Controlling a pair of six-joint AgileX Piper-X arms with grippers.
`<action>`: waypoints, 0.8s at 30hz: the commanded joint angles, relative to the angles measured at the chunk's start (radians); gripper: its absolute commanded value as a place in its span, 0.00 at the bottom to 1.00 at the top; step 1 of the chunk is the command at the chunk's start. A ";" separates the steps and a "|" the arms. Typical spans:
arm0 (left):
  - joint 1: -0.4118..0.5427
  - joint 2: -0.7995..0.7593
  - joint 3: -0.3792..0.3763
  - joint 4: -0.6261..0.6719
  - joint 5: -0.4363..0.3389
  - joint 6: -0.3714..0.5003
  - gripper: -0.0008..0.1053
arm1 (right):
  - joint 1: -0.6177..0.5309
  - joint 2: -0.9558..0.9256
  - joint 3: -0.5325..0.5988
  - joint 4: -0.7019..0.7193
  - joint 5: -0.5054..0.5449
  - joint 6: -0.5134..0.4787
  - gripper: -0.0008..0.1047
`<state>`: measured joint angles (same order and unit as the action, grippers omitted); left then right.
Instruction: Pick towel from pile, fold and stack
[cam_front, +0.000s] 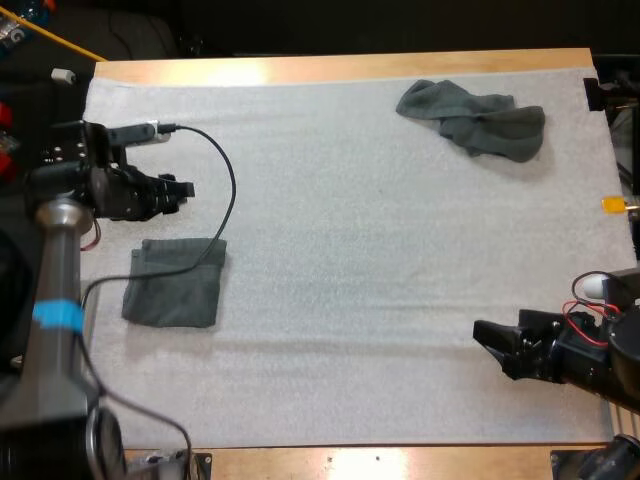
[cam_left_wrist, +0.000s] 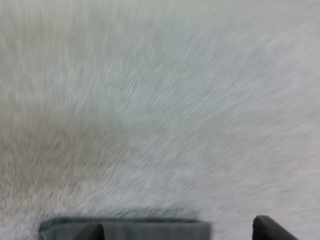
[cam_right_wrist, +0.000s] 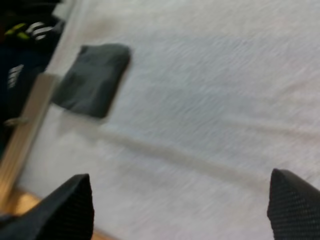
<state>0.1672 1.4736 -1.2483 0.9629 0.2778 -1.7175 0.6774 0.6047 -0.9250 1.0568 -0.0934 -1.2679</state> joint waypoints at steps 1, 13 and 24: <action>-0.014 -0.044 -0.006 0.001 0.004 -0.005 0.55 | 0.001 0.019 -0.007 -0.008 0.032 -0.026 0.67; -0.080 -0.303 -0.006 0.078 0.003 0.005 0.55 | -0.062 0.268 -0.007 -0.165 0.128 -0.175 0.67; -0.080 -0.439 -0.006 0.171 -0.005 0.025 0.55 | -0.427 0.325 -0.007 -0.180 0.055 -0.364 0.67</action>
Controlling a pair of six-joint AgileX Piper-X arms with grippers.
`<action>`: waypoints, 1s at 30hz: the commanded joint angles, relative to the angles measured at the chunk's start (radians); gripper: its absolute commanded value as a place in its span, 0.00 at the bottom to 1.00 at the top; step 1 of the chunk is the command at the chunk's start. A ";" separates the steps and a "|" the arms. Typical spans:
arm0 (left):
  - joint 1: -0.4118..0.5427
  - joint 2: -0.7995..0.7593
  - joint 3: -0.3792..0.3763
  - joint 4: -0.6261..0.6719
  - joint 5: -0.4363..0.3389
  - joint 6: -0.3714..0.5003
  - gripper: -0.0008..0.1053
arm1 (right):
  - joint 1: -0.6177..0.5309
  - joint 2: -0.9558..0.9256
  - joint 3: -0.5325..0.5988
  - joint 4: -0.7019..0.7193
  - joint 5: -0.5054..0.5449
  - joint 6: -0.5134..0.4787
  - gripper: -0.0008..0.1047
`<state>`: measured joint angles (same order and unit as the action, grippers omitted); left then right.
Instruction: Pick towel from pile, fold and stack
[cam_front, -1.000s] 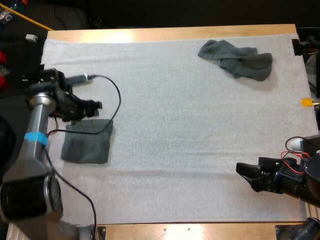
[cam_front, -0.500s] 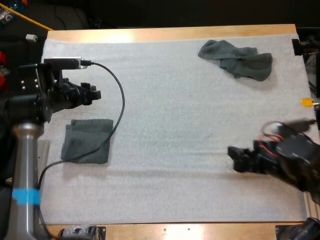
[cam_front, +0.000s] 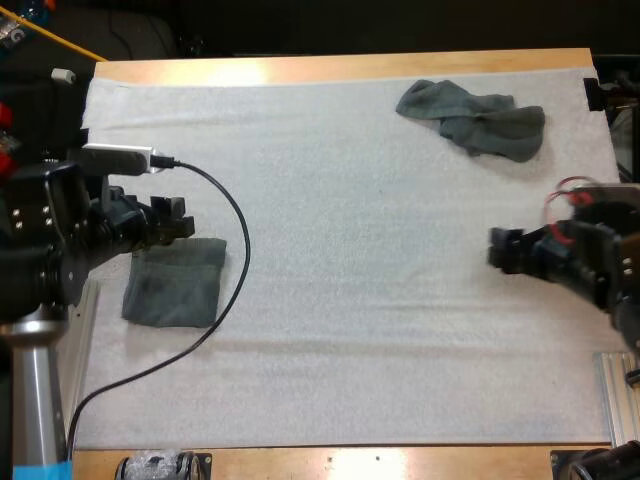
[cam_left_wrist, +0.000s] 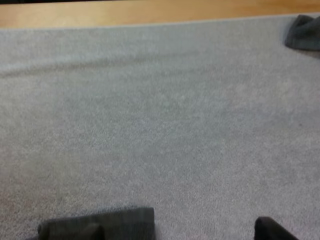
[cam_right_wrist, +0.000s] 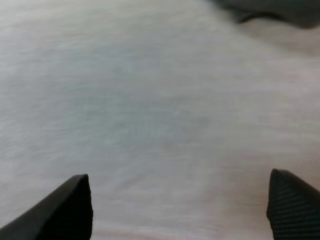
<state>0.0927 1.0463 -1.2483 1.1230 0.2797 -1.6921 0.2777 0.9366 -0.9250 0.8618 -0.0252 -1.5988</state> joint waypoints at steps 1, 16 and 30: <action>-0.005 -0.016 -0.006 0.013 -0.007 0.000 0.55 | -0.045 -0.011 -0.010 0.029 -0.013 -0.043 0.67; -0.005 -0.158 0.145 0.025 -0.007 0.042 0.55 | -0.345 -0.201 -0.017 0.210 0.073 -0.292 0.67; -0.010 -0.490 0.383 0.019 -0.021 0.043 0.55 | -0.345 -0.493 -0.017 0.342 0.074 -0.308 0.67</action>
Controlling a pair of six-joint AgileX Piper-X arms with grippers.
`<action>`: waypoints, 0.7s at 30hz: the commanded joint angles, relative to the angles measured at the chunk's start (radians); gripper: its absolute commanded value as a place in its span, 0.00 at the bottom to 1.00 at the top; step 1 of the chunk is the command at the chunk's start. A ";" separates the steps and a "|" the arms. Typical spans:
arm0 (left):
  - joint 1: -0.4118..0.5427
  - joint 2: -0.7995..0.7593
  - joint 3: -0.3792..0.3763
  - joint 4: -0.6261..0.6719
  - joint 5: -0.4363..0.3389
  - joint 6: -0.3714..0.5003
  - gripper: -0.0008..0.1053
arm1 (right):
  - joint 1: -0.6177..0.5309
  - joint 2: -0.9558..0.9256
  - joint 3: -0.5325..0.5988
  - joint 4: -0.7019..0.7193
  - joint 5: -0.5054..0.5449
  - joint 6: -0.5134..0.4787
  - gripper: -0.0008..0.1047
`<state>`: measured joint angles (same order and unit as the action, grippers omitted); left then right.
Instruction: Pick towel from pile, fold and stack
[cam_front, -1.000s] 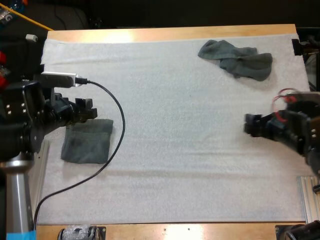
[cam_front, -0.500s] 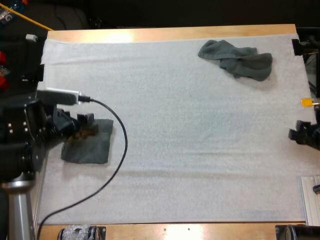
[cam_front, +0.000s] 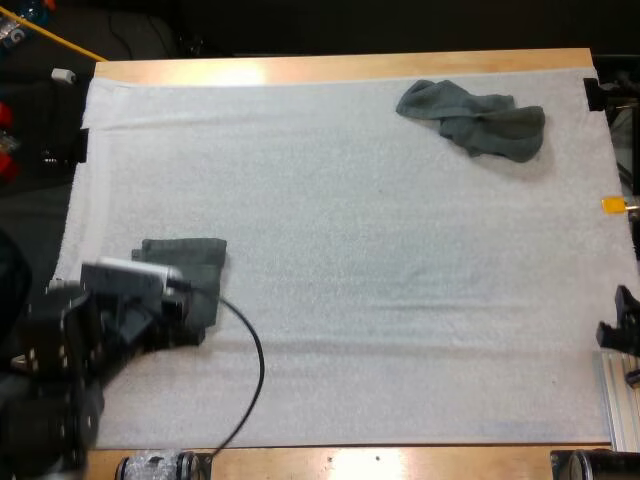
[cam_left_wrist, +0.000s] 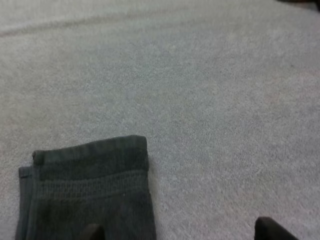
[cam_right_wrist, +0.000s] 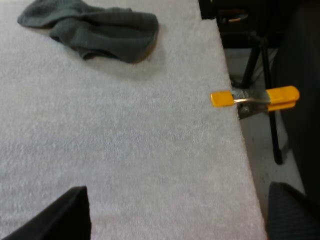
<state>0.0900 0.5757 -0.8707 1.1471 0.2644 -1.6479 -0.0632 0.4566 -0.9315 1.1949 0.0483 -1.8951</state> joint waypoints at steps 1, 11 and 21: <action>-0.010 -0.038 0.015 -0.005 -0.006 -0.001 0.55 | -0.004 -0.026 -0.011 0.015 0.000 -0.012 0.67; -0.056 -0.334 0.080 0.091 -0.051 -0.001 0.55 | -0.004 -0.204 -0.011 0.075 -0.020 0.019 0.67; -0.056 -0.629 0.080 0.256 -0.115 -0.001 0.55 | -0.004 -0.412 -0.009 0.118 -0.116 0.038 0.67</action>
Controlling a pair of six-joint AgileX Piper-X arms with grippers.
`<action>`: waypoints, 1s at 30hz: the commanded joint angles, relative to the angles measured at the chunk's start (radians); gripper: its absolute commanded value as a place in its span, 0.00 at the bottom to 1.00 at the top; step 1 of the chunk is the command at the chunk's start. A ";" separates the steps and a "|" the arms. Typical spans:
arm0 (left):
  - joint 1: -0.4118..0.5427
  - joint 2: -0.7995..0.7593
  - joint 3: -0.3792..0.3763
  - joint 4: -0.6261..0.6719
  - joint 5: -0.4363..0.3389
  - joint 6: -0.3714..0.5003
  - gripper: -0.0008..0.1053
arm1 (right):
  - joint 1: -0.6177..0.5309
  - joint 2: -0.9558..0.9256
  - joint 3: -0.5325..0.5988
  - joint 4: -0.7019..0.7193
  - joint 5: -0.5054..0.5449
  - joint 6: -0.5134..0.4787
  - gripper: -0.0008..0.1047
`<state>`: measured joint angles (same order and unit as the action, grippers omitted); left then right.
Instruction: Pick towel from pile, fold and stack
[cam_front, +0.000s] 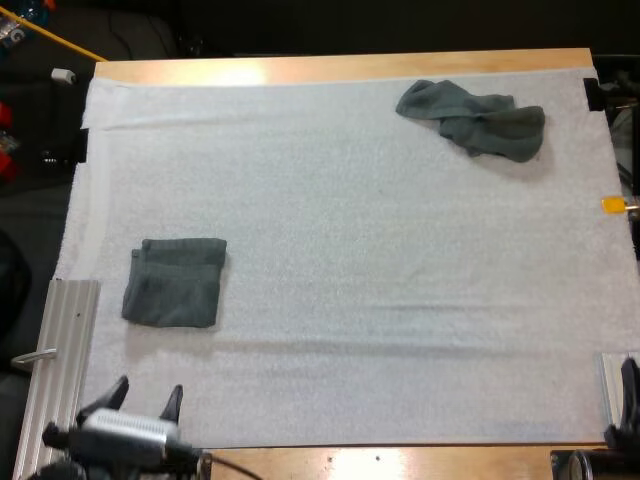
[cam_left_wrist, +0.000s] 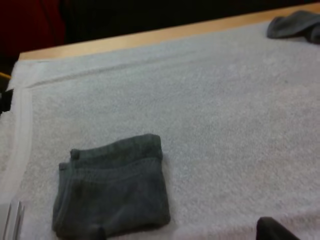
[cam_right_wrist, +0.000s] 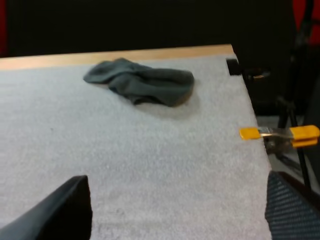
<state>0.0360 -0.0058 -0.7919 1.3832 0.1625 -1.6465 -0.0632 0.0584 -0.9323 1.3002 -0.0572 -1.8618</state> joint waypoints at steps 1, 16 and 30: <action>-0.002 -0.067 0.001 0.035 -0.013 -0.002 0.55 | -0.004 -0.028 -0.008 0.022 -0.010 0.005 0.67; 0.002 -0.148 -0.010 0.158 -0.024 0.053 0.55 | 0.000 -0.116 0.013 0.093 -0.041 0.011 0.67; 0.002 -0.146 0.039 -0.175 -0.024 0.052 0.55 | 0.000 -0.114 0.087 -0.283 -0.041 0.011 0.67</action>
<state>0.0360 -0.0139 -0.7573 1.2423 0.1473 -1.5954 -0.0632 -0.0159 -0.8507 1.0487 -0.0888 -1.8474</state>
